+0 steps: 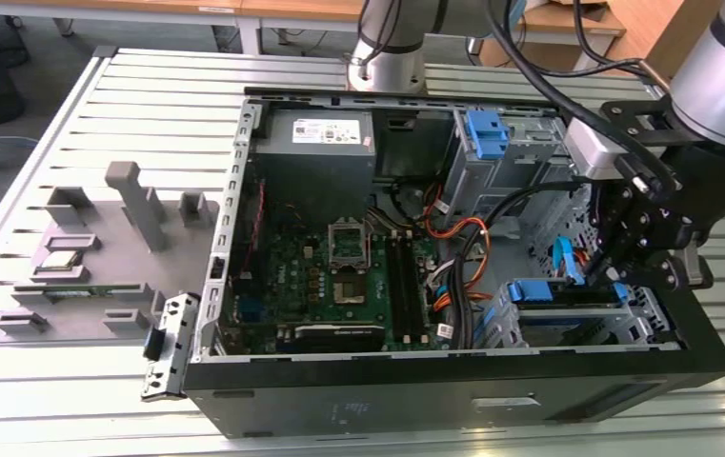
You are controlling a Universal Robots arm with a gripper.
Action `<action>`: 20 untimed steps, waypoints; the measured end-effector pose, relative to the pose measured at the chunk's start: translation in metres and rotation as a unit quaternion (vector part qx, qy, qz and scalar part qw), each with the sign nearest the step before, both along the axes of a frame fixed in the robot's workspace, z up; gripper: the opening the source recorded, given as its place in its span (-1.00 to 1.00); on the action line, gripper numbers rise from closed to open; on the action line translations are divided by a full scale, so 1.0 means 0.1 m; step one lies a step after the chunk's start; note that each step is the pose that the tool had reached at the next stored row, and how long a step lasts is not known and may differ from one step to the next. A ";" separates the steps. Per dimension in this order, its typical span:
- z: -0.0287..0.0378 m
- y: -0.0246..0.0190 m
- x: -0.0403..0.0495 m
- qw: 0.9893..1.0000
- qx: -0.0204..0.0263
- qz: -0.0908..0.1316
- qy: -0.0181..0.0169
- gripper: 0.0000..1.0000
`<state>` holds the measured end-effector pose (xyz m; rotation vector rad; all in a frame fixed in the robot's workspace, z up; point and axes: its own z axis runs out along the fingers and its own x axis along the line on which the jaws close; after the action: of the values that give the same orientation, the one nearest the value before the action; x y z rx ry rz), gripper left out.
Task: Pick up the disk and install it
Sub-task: 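Insert the second disk wire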
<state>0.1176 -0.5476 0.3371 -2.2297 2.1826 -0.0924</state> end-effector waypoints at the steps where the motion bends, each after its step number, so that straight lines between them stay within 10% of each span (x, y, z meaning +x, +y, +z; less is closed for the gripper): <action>1: -0.001 0.000 0.000 1.000 0.000 0.000 0.000 -0.67; 20: -0.075 -0.004 -0.001 1.000 0.001 0.000 0.000 -0.67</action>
<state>0.1174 -0.5480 0.3297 -2.2287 2.1819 -0.0904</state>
